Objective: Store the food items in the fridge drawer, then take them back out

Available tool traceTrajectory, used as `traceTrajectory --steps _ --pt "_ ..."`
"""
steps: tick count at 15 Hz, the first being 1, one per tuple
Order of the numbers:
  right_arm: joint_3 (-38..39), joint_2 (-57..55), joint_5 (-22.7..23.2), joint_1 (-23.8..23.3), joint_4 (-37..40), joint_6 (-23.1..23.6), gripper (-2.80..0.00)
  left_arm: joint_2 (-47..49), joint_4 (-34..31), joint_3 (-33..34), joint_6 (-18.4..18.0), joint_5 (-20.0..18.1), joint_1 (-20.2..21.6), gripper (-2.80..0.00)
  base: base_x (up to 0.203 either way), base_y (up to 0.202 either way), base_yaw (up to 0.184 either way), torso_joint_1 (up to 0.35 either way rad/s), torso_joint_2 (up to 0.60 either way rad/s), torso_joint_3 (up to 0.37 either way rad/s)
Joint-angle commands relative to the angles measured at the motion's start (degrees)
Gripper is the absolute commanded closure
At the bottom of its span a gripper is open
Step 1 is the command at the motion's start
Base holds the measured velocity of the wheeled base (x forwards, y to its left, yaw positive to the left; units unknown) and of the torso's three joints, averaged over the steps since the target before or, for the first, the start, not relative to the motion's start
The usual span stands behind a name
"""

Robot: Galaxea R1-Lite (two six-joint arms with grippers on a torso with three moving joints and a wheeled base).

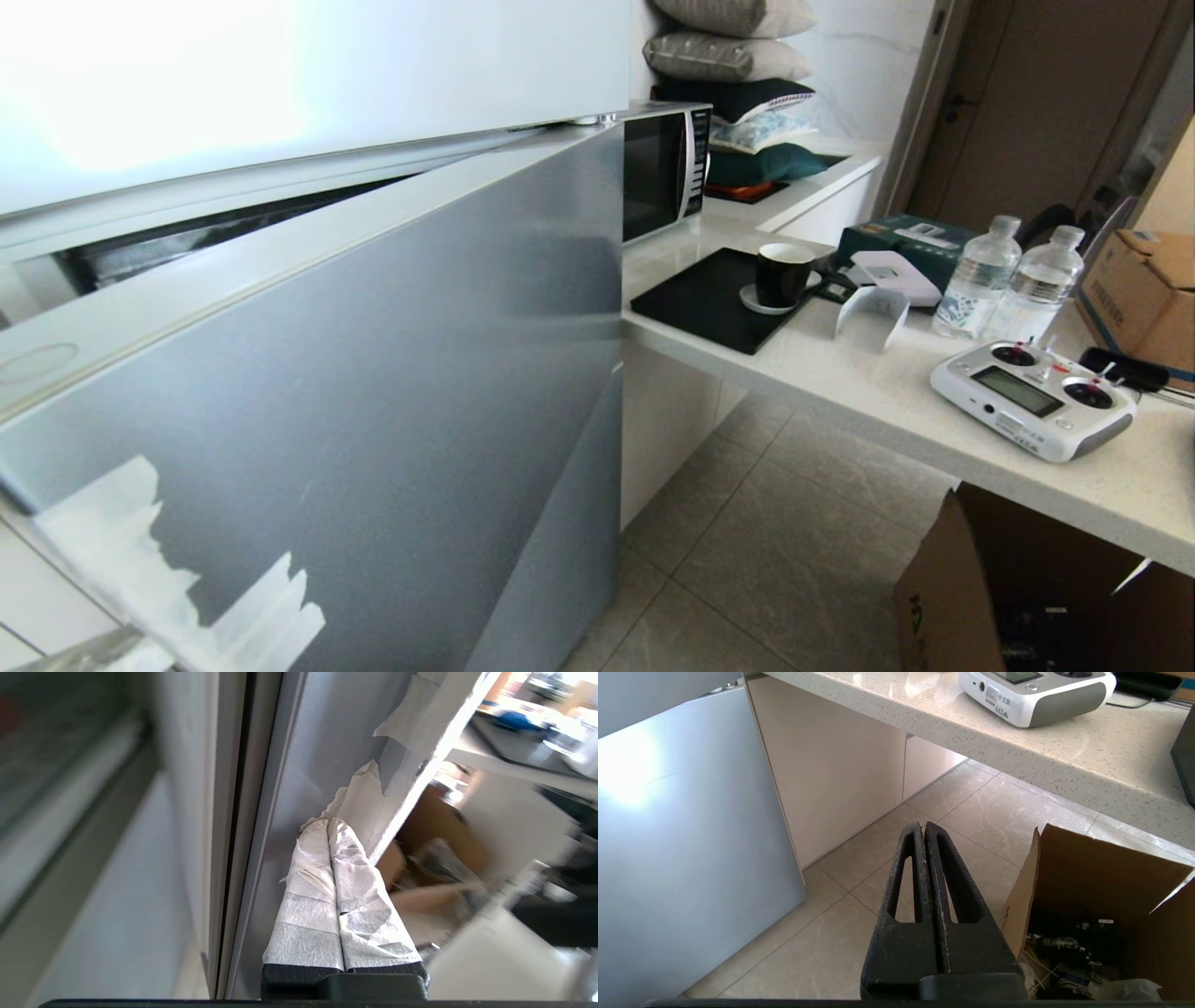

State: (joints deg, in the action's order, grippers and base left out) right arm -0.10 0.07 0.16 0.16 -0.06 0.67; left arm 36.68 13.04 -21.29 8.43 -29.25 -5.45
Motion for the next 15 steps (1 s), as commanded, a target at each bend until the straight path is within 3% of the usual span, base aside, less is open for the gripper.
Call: traceTrajectory --steps 1,5,7,15 --pt "0.0 0.0 0.0 0.0 0.0 0.0 0.00 -0.6 -0.1 0.5 0.1 0.2 -3.3 0.00 0.000 0.000 0.000 0.000 0.00 0.000" --pt "0.0 0.0 0.0 0.0 0.0 0.0 0.00 -1.3 0.0 0.7 0.4 0.2 -13.8 0.00 0.000 0.000 0.000 0.000 0.00 0.000" --pt "0.0 0.0 0.0 0.0 0.0 0.0 0.00 -3.8 -0.1 0.5 2.8 0.2 -17.6 0.00 0.000 0.000 0.000 0.000 0.00 0.000" --pt "0.0 0.0 0.0 0.0 0.0 0.0 0.00 -7.9 -0.3 0.8 5.3 2.0 -17.8 0.00 0.000 0.000 0.000 0.000 0.00 0.000"
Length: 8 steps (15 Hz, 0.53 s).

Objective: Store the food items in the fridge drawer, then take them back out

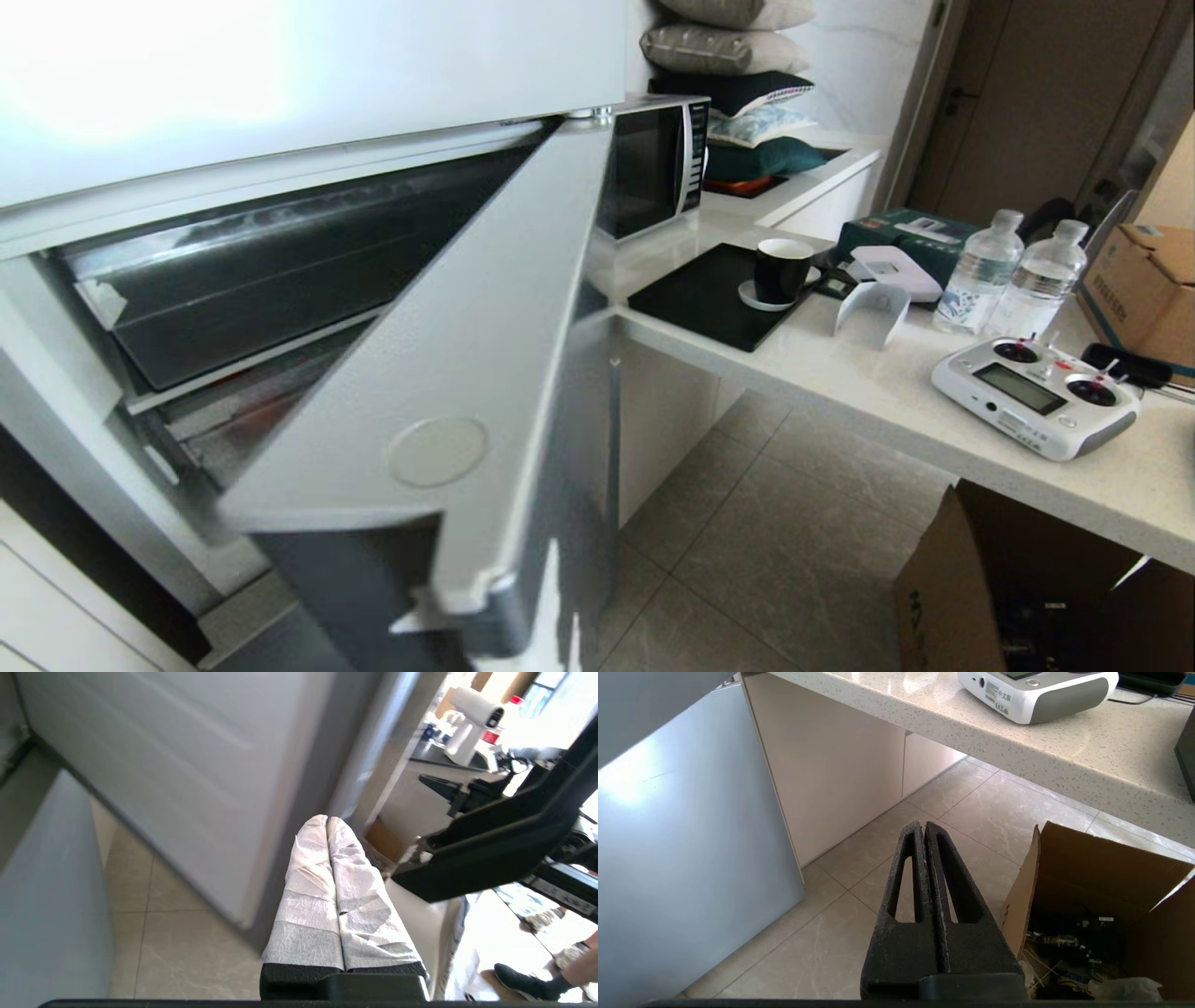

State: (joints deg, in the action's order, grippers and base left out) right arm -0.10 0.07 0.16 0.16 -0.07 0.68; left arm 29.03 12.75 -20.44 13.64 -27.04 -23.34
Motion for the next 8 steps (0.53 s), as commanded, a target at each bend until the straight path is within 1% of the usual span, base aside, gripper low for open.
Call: traceTrajectory --steps 1,2,4,5,6,7,8 --pt "0.0 0.0 0.0 0.0 0.0 0.0 0.00 -0.1 0.0 0.0 0.1 0.1 0.1 0.00 0.000 0.000 0.000 0.000 0.00 0.000" --pt "0.0 0.0 0.0 0.0 0.0 0.0 0.00 0.0 0.0 0.0 0.1 1.8 0.1 0.00 0.000 0.000 0.000 0.000 0.00 0.000" --pt "0.0 0.0 0.0 0.0 0.0 0.0 0.00 -0.1 -0.1 0.1 0.1 4.0 0.1 0.00 0.000 0.000 0.000 0.000 0.00 0.000" --pt "0.0 0.0 0.0 0.0 0.0 0.0 0.00 0.1 -0.1 0.1 -0.1 6.5 0.2 0.00 0.000 0.000 0.000 0.000 0.00 0.000" --pt "0.0 0.0 0.0 0.0 0.0 0.0 0.00 0.5 -0.2 0.2 -0.2 9.3 0.2 0.00 0.000 0.000 0.000 0.000 0.00 0.000" --pt "0.0 0.0 0.0 0.0 0.0 0.0 0.00 0.8 -0.3 0.3 -0.4 12.8 0.4 0.00 0.000 0.000 0.000 0.000 0.00 0.000" --pt "0.0 0.0 0.0 0.0 0.0 0.0 0.00 0.8 -0.6 0.3 -0.9 17.7 0.4 0.00 0.000 0.000 0.000 0.000 0.00 0.000"
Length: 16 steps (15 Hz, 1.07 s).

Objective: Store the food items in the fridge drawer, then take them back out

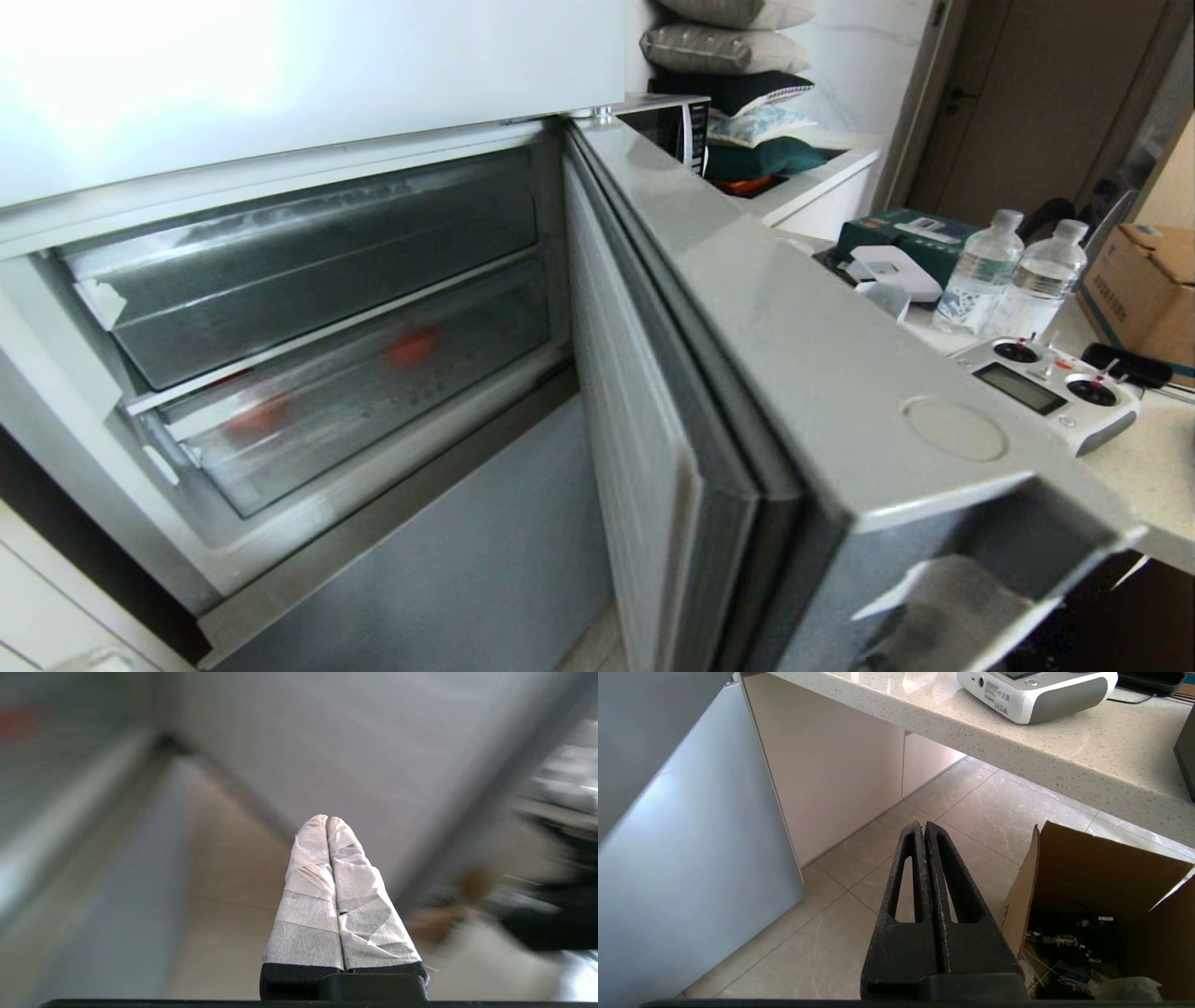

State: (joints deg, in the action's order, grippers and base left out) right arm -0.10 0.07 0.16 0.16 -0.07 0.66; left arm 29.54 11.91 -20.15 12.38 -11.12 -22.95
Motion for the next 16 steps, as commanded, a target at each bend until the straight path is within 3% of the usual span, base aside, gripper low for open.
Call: traceTrajectory --steps 1,2,3,8,10,13,16 --pt "0.0 0.0 0.0 0.0 0.0 0.0 0.00 0.1 -0.5 0.3 -1.4 8.5 0.1 0.00 0.000 0.000 0.000 0.000 0.00 0.000" --pt "0.0 0.0 0.0 0.0 0.0 0.0 0.00 -0.7 -1.2 0.8 -4.2 14.6 0.5 0.00 0.000 0.000 0.000 0.000 0.00 0.000" --pt "0.0 0.0 0.0 0.0 0.0 0.0 0.00 -2.2 -1.7 1.6 -6.0 17.4 3.2 0.00 0.000 0.000 0.000 0.000 0.00 0.000" --pt "0.0 0.0 0.0 0.0 0.0 0.0 0.00 -10.8 -2.3 5.1 -9.6 16.6 22.2 0.00 0.000 0.000 0.000 0.000 0.00 0.000" --pt "0.0 0.0 0.0 0.0 0.0 0.0 0.00 -12.9 -2.1 7.4 -10.1 16.0 27.5 0.00 0.000 0.000 0.000 0.000 0.00 0.000" --pt "0.0 0.0 0.0 0.0 0.0 0.0 0.00 -13.2 -2.6 12.1 -11.0 15.2 27.8 0.00 0.000 0.000 0.000 0.000 0.00 0.000" --pt "0.0 0.0 0.0 0.0 0.0 0.0 0.00 -13.3 -5.2 18.0 -13.2 11.5 27.8 0.00 0.000 0.000 0.000 0.000 0.00 0.000"
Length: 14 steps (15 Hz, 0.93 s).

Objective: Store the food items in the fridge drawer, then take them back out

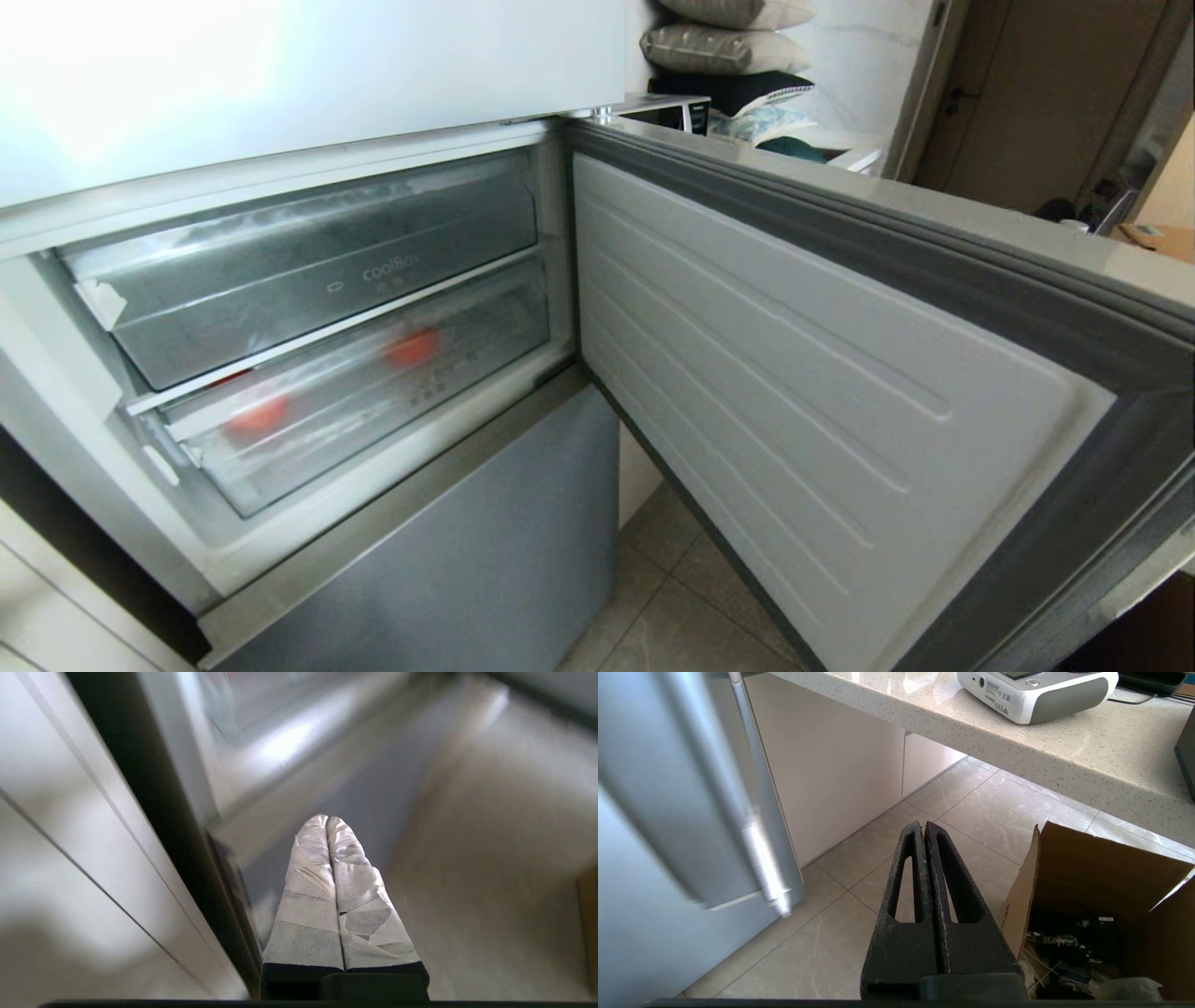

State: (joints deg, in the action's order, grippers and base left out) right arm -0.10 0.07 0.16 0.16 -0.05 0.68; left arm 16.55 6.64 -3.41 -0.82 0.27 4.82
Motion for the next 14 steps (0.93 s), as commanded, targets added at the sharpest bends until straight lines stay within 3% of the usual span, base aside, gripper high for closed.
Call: traceTrajectory --steps 1,3,6,9,11,14 --pt "0.0 0.0 0.0 0.0 0.0 0.0 0.00 -0.3 -0.5 3.2 -0.1 -1.3 0.0 0.00 0.000 0.000 0.000 0.000 0.00 0.000" --pt "0.1 0.0 -0.2 0.0 0.0 0.1 0.00 -0.3 -4.6 3.2 0.3 -3.3 -0.6 0.00 0.000 0.000 0.000 0.000 0.00 0.000" --pt "-1.0 0.0 -0.3 0.0 0.0 0.4 0.00 -0.7 -4.9 2.9 0.5 -3.2 -2.8 0.00 0.000 0.000 0.000 0.000 0.00 0.000" --pt "-9.8 -4.4 0.5 0.0 3.3 -1.7 0.00 -0.6 -5.9 2.3 -3.0 -2.9 -2.8 0.00 0.000 0.000 0.000 0.000 0.00 0.000" --pt "-15.0 -13.2 4.4 0.1 5.0 -2.8 0.00 1.5 -7.5 2.6 -5.3 -2.9 -2.9 0.00 0.000 0.000 0.000 0.000 0.00 0.000" --pt "-21.9 -23.4 17.8 0.3 5.3 -5.1 0.00 -2.5 -8.2 3.0 -6.4 -3.0 -4.0 0.00 0.000 0.000 0.000 0.000 0.00 0.000"
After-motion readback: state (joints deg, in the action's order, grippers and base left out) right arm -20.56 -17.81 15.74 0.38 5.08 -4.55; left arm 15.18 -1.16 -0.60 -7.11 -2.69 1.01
